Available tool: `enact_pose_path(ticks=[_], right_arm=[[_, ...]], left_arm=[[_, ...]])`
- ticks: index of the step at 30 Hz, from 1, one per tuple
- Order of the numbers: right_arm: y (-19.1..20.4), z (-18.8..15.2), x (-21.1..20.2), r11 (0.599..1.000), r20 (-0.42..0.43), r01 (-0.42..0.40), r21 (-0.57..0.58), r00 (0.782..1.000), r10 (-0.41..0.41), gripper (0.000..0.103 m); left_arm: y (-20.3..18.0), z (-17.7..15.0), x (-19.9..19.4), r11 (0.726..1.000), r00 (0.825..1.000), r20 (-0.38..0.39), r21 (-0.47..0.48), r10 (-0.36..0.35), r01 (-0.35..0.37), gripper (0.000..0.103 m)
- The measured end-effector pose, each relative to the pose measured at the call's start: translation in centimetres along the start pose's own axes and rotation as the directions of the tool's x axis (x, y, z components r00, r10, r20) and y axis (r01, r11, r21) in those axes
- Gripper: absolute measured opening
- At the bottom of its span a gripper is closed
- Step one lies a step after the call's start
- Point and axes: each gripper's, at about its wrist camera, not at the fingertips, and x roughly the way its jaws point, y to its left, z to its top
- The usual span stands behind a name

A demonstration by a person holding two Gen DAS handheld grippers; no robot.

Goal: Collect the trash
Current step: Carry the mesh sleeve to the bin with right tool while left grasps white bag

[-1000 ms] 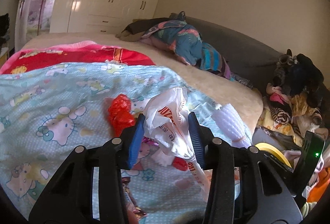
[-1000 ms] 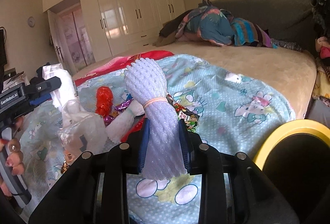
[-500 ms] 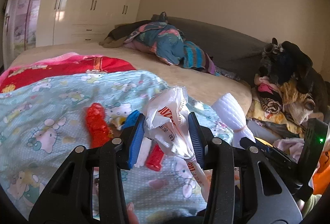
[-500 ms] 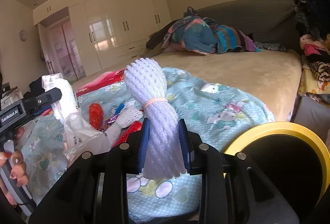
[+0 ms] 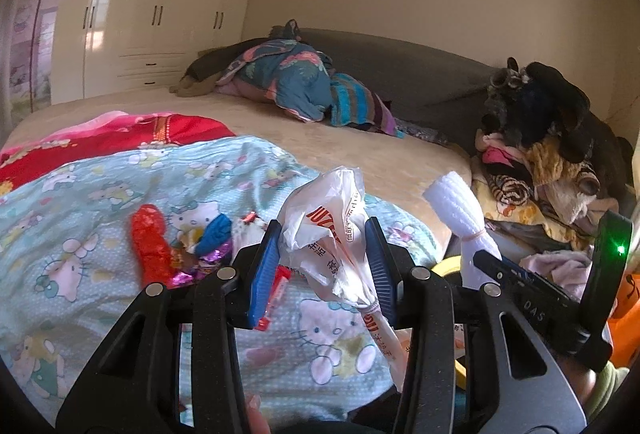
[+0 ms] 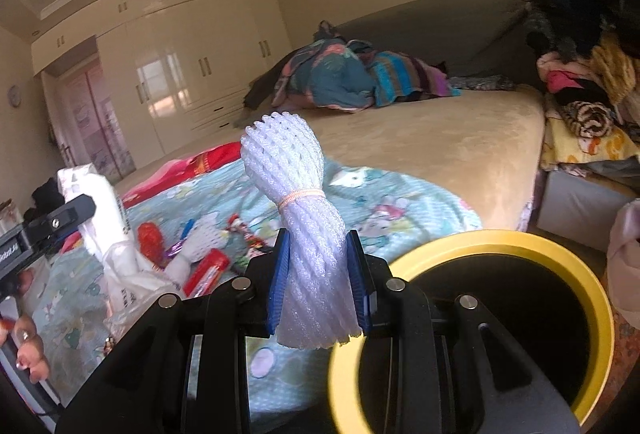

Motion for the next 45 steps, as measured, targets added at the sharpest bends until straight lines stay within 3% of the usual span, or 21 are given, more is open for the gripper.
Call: enact_pose_path(ticks=[12,29,42,45], right_arm=[[-3.9,-0.1,-1.7,0.992,-0.009,0.108,0.062,0.994,-0.108,0.027],[-9.0,-2.1,-1.9,0.952,-0.083,0.260,0.163,0.965,-0.249,0.027],[-12.9,-3.5,-1.5,0.911,-0.138,0.307,0.275,0.950,-0.279,0.028],[-13.2,-3.7,-1.6,0.907,-0.139,0.304,0.291,0.952,-0.274,0.032]], left_arm=[[-3.9,-1.1,1.3,0.996,0.998,-0.039,0.060,-0.058,0.061,0.035],[-9.6,-2.4,4.1,0.981,0.992,-0.073,0.160,-0.102,0.113,0.036],[-14.0,-4.3,7.9,0.959,0.984,-0.146,0.249,-0.105,0.139,0.038],[-14.6,-4.7,8.5,0.955,0.981,-0.159,0.255,-0.115,0.154,0.048]])
